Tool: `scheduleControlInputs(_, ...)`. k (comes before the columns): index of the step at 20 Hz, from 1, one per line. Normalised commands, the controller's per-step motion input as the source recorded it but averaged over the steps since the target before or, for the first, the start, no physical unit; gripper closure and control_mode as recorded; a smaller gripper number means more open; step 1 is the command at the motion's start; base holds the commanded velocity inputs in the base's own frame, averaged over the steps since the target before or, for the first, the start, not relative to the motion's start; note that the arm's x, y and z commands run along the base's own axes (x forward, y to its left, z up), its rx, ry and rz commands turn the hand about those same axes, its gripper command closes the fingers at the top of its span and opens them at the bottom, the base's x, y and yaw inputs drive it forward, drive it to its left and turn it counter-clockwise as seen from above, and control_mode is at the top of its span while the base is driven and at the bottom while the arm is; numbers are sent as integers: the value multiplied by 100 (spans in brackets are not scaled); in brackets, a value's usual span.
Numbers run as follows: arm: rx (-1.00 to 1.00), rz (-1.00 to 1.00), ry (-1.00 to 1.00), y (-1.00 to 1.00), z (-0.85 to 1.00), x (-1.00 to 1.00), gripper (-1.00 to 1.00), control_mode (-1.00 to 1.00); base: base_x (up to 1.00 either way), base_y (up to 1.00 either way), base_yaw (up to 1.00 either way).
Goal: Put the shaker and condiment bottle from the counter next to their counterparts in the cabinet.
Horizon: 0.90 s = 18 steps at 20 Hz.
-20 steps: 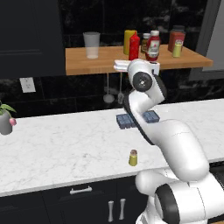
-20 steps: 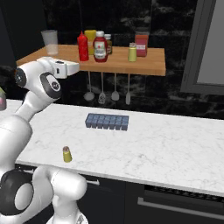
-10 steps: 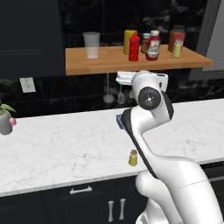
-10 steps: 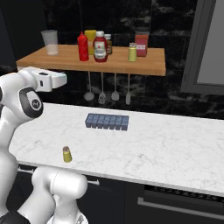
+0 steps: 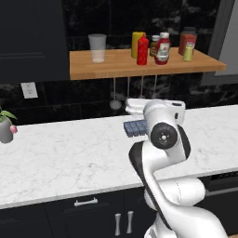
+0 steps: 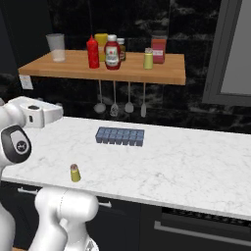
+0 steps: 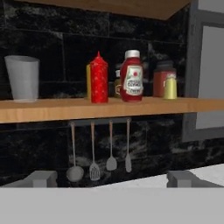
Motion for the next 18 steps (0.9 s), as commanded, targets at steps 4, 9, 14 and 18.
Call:
scheduleControlInputs(4, -2, 0, 7, 10, -79, -5, -100, -100, 0, 0, 0)
scheduleControlInputs(9, 0, 0, 0, 0, -77, -6, -100, -100, 0, 0, 0)
scheduleControlInputs(14, 0, 0, 2, 1, -88, -16, -100, -100, 0, 0, 0)
scheduleControlInputs(18, 0, 0, -1, 0, -83, -10, -100, -100, 0, 0, 0)
